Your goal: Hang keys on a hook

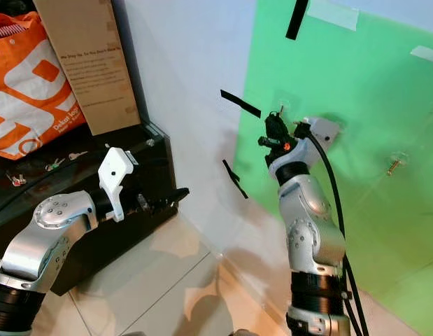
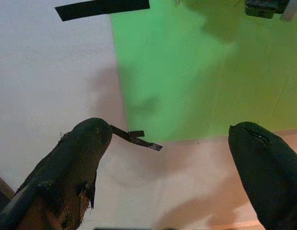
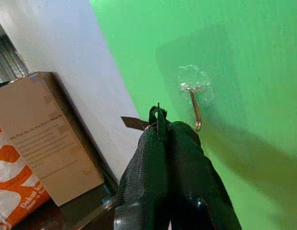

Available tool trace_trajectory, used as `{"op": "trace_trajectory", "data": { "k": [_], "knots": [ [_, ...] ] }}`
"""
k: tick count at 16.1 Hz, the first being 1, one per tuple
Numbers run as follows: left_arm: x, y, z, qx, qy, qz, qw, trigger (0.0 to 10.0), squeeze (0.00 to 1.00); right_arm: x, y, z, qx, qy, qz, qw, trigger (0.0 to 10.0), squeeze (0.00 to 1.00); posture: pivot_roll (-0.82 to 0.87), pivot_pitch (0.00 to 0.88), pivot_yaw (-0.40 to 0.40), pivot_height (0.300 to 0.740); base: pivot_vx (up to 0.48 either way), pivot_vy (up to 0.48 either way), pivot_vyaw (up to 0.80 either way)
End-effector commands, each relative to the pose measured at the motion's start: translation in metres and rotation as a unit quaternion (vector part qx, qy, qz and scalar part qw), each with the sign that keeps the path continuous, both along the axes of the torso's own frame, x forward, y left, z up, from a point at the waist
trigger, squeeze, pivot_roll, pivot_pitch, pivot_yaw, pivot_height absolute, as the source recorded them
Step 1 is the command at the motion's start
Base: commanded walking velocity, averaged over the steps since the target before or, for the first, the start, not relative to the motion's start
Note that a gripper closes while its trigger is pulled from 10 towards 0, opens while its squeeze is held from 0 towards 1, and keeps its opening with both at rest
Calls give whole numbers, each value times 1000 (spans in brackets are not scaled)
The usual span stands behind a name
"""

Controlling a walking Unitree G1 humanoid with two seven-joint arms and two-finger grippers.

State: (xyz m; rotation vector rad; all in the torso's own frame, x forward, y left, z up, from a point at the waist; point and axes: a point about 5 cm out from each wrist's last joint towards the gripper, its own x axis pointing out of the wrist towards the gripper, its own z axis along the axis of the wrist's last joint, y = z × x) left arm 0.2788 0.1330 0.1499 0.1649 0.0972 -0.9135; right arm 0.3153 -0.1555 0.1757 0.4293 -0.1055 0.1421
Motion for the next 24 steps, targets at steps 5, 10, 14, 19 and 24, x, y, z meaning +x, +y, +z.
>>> {"op": "trace_trajectory", "data": {
  "k": [5,10,14,19,24],
  "knots": [
    [0,-1,1,5,0,-7,1000,10000,4,8,-7,-6,-1,32,-44,999,10000,0,-5,0,12,740,0,0,0],
    [-1,0,1,5,1,-8,1000,10000,8,7,-14,-15,19,59,-68,996,10000,0,-5,0,14,740,0,0,0],
    [-1,-1,1,6,3,-9,1000,10000,4,6,-15,-22,25,74,-63,995,10000,0,-5,0,14,740,0,0,0],
    [-1,0,1,6,3,-8,1000,10000,4,2,-12,-24,29,70,-50,996,10000,0,-3,0,14,740,0,0,0],
    [-1,-1,1,5,3,-9,1000,10000,4,-5,-9,-12,37,18,-27,999,10000,0,-3,0,12,740,0,0,0]
  ]
}}
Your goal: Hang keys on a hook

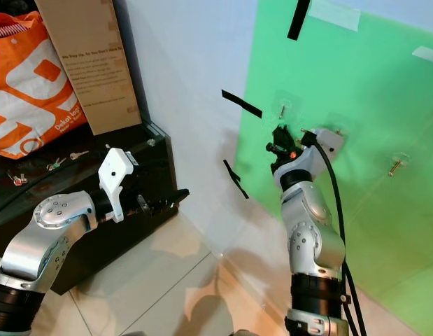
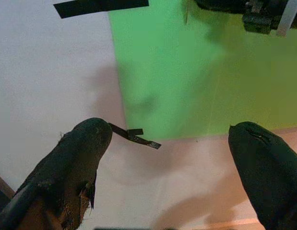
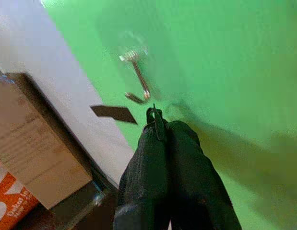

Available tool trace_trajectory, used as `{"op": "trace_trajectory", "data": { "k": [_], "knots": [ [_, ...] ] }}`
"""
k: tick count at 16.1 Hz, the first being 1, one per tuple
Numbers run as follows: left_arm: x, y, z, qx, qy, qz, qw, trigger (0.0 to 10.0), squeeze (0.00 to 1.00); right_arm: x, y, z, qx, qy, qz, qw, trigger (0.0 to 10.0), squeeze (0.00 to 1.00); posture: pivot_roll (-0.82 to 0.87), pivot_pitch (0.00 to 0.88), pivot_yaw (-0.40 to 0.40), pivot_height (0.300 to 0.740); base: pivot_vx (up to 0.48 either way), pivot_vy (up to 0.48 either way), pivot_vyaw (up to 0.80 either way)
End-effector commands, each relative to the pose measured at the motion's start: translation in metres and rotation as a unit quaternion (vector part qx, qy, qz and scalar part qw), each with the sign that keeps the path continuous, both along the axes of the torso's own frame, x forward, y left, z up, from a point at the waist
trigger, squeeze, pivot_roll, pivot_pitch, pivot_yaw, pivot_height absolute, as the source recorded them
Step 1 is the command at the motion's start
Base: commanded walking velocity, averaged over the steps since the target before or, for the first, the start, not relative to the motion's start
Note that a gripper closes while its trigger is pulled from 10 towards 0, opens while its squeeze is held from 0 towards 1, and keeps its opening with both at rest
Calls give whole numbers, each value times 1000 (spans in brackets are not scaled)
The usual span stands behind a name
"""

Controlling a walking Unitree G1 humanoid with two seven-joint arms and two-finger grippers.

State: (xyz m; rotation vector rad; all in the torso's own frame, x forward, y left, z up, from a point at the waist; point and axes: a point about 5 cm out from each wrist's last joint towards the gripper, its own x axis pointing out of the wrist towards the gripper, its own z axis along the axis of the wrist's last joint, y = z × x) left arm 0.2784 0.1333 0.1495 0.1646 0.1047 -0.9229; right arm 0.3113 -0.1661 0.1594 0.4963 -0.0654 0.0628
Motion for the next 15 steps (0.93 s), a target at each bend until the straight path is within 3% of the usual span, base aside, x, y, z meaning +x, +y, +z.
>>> {"op": "trace_trajectory", "data": {
  "k": [1,8,15],
  "knots": [
    [-1,-1,1,4,-1,-5,1000,10000,4,-2,3,8,2,-27,12,1000,10000,0,-3,0,11,740,0,0,0],
    [-2,-1,0,3,0,-6,1000,10000,4,-7,12,8,-6,-65,39,997,10000,0,1,0,5,740,0,0,0],
    [-2,-1,0,4,1,-6,1000,10000,4,4,17,6,28,-75,37,996,10000,0,7,0,8,740,0,0,0]
  ]
}}
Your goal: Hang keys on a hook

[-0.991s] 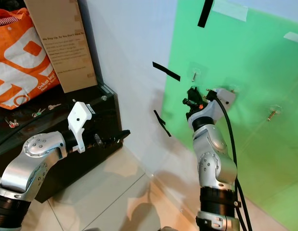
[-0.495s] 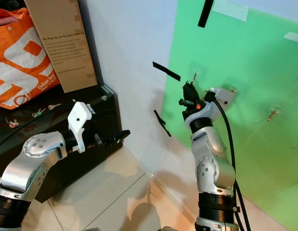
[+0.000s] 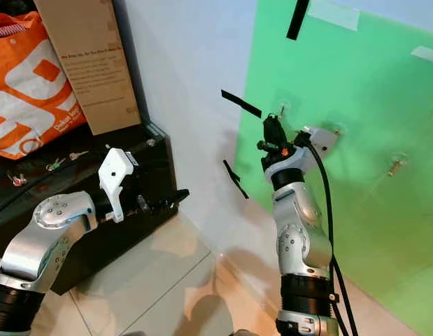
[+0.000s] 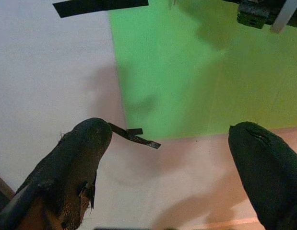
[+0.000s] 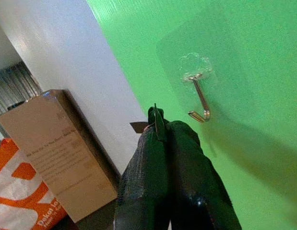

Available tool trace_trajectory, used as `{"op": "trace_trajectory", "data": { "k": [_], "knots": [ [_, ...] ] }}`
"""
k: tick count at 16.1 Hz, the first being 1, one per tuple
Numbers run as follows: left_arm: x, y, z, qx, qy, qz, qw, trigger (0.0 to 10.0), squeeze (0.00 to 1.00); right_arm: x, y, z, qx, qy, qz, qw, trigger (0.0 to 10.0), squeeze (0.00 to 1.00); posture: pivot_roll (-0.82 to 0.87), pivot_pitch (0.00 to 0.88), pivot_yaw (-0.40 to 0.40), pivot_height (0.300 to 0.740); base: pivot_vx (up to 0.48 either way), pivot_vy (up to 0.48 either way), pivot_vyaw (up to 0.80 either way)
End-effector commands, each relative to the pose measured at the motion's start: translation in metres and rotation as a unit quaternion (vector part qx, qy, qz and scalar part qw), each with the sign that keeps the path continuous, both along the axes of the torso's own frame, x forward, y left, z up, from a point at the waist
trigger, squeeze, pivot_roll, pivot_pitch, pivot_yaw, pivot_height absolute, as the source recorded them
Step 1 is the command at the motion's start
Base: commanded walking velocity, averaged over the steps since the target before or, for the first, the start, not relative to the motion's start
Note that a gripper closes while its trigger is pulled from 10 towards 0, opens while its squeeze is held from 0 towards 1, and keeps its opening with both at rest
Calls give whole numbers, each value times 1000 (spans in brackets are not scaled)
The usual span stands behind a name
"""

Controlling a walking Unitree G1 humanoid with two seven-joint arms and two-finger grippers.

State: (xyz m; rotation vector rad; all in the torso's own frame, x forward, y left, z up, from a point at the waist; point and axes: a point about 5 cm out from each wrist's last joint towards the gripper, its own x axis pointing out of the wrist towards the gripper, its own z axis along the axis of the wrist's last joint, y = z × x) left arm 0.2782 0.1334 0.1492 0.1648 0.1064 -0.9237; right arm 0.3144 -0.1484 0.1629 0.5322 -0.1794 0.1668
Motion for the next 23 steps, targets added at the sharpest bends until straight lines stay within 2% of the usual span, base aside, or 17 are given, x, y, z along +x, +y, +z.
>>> {"op": "trace_trajectory", "data": {
  "k": [1,8,13,18,23],
  "knots": [
    [-2,-1,1,4,0,-5,1000,10000,4,2,0,3,15,-10,0,1000,10000,0,7,0,8,740,0,0,0],
    [-2,0,1,7,3,-8,1000,10000,8,7,-10,-1,60,-9,-36,998,10000,0,6,0,21,740,0,0,0],
    [-1,0,1,10,4,-11,1000,10000,8,7,-14,-10,81,14,-49,995,10000,0,3,0,29,740,0,0,0],
    [-1,1,1,11,5,-12,1000,10000,4,8,-11,-21,85,49,-41,994,10000,0,5,0,30,740,0,0,0],
    [-2,1,1,13,5,-12,1000,10000,8,7,-8,-24,79,54,-32,995,10000,0,9,0,26,740,0,0,0]
  ]
}}
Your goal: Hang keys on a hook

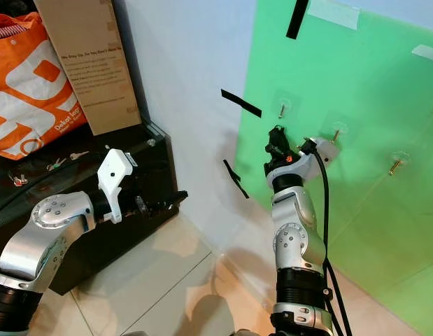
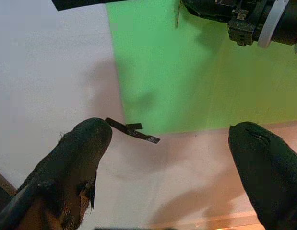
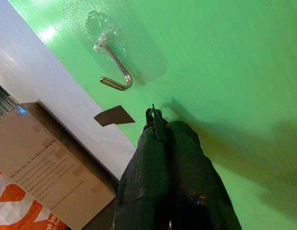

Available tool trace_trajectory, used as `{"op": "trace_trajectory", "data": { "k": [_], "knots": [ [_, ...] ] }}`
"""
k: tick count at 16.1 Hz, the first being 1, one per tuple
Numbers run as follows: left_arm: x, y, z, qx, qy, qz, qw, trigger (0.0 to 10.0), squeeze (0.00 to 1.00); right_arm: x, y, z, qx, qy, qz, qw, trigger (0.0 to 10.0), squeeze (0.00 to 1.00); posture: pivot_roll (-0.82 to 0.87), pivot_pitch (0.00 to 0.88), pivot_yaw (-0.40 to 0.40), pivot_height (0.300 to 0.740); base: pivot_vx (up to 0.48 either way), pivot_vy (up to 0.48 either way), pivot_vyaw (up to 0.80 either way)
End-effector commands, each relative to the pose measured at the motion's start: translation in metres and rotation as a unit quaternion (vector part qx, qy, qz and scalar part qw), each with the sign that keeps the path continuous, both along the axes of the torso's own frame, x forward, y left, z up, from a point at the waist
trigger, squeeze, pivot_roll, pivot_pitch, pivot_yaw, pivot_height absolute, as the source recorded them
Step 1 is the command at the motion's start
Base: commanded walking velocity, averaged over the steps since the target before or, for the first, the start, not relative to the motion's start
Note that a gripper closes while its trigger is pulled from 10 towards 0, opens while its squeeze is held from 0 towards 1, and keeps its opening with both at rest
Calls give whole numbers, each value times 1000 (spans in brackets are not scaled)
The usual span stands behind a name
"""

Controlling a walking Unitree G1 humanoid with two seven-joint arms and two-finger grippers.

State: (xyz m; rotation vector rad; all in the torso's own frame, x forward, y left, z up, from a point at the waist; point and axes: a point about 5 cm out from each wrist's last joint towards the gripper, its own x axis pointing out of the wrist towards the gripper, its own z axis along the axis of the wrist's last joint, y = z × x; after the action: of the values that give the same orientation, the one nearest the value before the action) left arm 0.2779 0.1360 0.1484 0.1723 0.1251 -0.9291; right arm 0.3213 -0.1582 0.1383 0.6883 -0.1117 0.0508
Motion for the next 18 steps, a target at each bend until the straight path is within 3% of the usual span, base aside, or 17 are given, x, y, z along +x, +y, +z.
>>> {"op": "trace_trajectory", "data": {
  "k": [1,4,10,14,18],
  "knots": [
    [-2,-1,2,6,-1,-9,1000,10000,8,0,2,2,4,-8,10,1000,10000,0,9,0,26,740,0,0,0],
    [-2,-1,1,5,-1,-9,1000,10000,8,-5,5,17,14,-66,26,997,10000,0,9,0,24,740,0,0,0],
    [-2,0,1,6,-1,-9,1000,10000,4,-9,8,21,26,-91,46,994,10000,0,9,0,27,740,0,0,0],
    [-1,0,1,8,-1,-9,1000,10000,4,-4,5,21,44,-87,33,995,10000,0,13,0,27,740,0,0,0],
    [-1,1,2,8,-2,-8,1000,10000,4,1,-11,13,94,-64,-26,993,10000,0,18,0,26,740,0,0,0]
  ]
}}
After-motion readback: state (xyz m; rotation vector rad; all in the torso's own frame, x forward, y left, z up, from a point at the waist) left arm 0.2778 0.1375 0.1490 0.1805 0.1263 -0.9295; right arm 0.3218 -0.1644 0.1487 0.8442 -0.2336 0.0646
